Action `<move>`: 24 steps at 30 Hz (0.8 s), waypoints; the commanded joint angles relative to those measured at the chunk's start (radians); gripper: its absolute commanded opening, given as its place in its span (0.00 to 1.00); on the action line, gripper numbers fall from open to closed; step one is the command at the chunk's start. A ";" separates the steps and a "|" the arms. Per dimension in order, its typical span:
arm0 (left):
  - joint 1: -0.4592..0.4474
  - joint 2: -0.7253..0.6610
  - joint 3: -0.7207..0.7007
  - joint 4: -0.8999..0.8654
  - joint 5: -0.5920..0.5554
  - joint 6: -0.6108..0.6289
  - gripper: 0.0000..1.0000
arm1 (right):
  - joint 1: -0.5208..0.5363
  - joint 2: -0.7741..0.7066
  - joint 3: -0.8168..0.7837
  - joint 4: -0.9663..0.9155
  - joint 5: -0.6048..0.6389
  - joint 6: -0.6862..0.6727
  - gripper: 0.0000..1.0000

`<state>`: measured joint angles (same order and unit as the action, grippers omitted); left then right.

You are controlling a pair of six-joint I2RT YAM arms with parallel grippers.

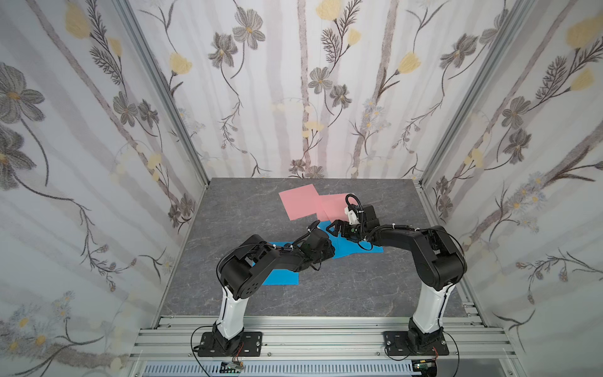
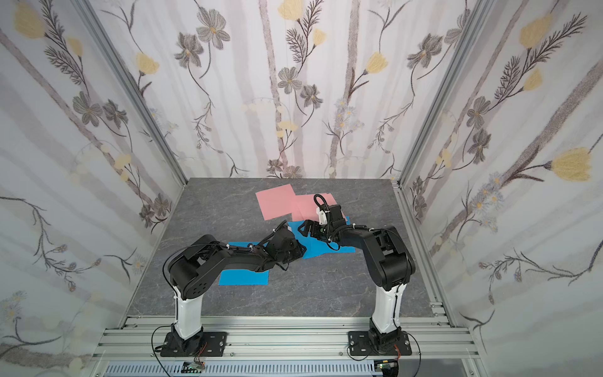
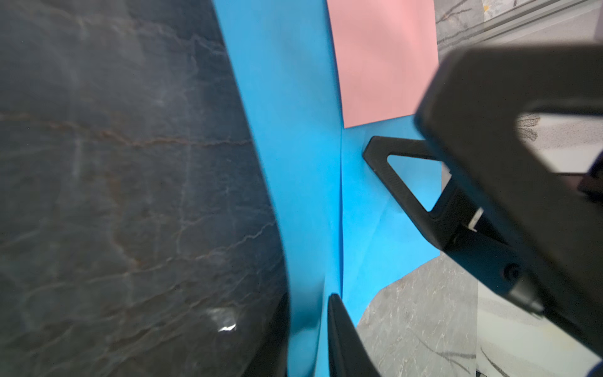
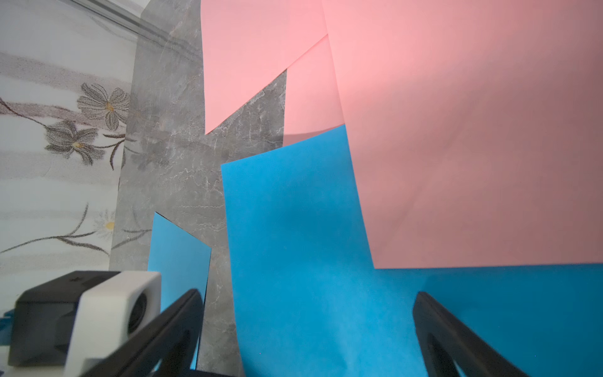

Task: Sort the scattered colored papers by color
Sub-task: Pick up the colored paper from the center of the board.

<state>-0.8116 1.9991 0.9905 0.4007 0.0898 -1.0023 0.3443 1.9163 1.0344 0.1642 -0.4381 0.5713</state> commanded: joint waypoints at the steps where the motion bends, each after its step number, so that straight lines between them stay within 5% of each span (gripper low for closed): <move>1: 0.000 0.026 0.013 -0.108 -0.021 0.014 0.13 | 0.001 0.004 -0.009 -0.093 0.027 0.001 1.00; 8: -0.001 0.014 0.025 -0.145 -0.028 0.021 0.00 | 0.001 0.009 -0.004 -0.094 0.024 0.002 1.00; 24: 0.001 -0.007 0.030 -0.161 -0.035 0.041 0.00 | 0.001 -0.047 0.024 -0.164 0.033 -0.038 1.00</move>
<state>-0.8116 1.9938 1.0191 0.3206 0.0704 -0.9703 0.3458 1.8893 1.0496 0.0723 -0.4255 0.5529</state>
